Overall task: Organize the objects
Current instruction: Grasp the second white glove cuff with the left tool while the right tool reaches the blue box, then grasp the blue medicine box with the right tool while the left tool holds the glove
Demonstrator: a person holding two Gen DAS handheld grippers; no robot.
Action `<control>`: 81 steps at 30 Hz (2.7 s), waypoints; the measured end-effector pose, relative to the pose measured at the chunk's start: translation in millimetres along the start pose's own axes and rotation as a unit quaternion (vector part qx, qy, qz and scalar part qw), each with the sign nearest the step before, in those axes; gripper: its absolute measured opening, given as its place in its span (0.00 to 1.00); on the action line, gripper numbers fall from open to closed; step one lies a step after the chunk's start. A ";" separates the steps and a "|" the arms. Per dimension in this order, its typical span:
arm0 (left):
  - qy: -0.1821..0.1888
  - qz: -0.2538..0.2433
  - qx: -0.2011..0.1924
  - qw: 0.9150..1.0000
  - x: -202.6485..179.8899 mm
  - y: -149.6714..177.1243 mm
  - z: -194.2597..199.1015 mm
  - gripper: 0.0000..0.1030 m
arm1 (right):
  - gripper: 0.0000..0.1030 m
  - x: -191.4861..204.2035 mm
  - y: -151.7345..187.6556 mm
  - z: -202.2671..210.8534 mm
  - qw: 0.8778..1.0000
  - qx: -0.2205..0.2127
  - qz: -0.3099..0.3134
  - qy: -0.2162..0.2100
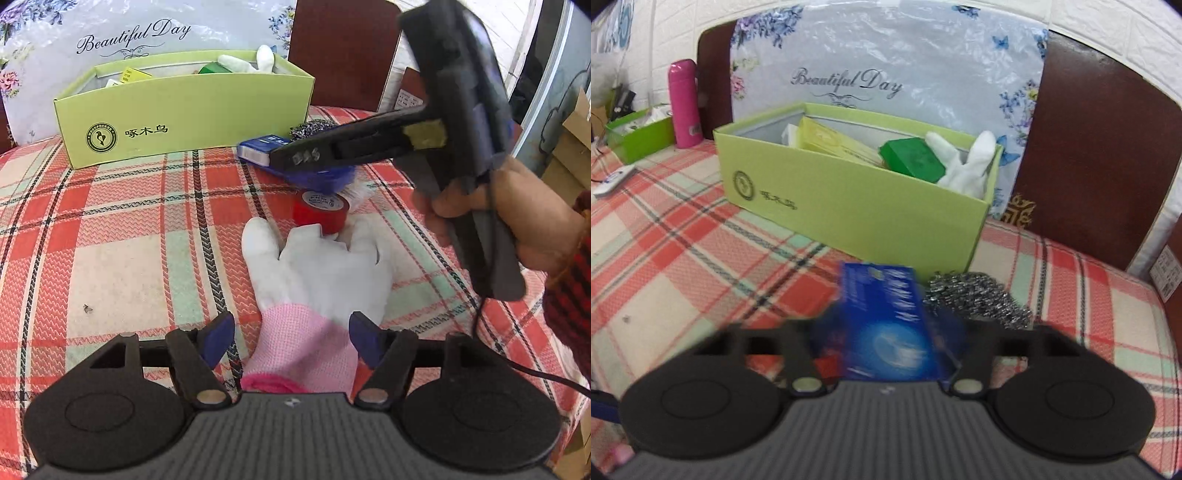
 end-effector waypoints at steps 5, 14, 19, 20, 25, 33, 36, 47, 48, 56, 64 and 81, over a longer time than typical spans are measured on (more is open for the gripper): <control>0.015 0.017 0.000 1.000 5.9 1.6 0.7 0.08 | 0.11 -4.3 3.9 43.5 0.997 -0.058 -0.056 -0.005; -0.061 0.057 -0.020 0.996 47.8 11.0 27.3 0.08 | 0.62 -4.5 14.7 47.1 0.998 -0.054 -0.012 0.004; -0.068 0.067 -0.035 0.995 63.2 17.7 37.0 0.20 | 0.84 0.9 -0.3 3.0 0.999 -0.025 0.044 0.011; -0.066 0.063 -0.037 0.995 63.2 18.7 37.6 0.38 | 0.86 -1.5 -1.0 -8.5 0.998 -0.011 0.053 0.017; -0.062 0.007 -0.057 0.996 58.1 13.2 37.5 0.76 | 0.79 -14.9 1.8 -34.5 0.997 0.024 0.067 0.037; -0.071 -0.036 -0.014 0.997 47.2 12.8 0.9 0.67 | 0.58 -4.4 -2.3 27.9 1.000 -0.019 -0.007 0.014; -0.066 -0.010 -0.023 0.997 53.8 15.1 10.7 0.27 | 0.57 -3.6 12.9 64.3 0.999 -0.016 -0.039 0.014; -0.014 0.013 -0.030 0.999 31.5 32.7 47.8 0.13 | 0.64 19.5 113.5 121.1 0.995 0.029 -0.093 0.008; -0.015 0.007 -0.031 0.999 28.4 30.8 46.3 0.19 | 0.66 19.9 119.4 122.5 0.995 0.031 -0.092 0.014; -0.037 0.015 -0.029 0.999 23.2 21.2 31.9 0.65 | 0.91 21.7 124.6 136.7 0.991 0.017 -0.130 0.018; -0.096 0.025 -0.018 0.995 39.8 18.4 12.9 0.72 | 0.83 14.7 115.0 96.8 0.984 0.005 -0.166 0.064; -0.074 0.036 -0.015 0.996 46.7 7.3 6.8 0.23 | 0.54 6.9 104.7 109.5 0.988 -0.022 -0.134 0.070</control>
Point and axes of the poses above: each gripper's, at about its wrist camera, not at the fingertips, and z roughly against the way its jaws point, x to its left, y to its underside, the point moved 8 cm from there along -z, roughly the way its jaws point, and after that the axes turned 13 degrees about -z, right-handed, at the moved point
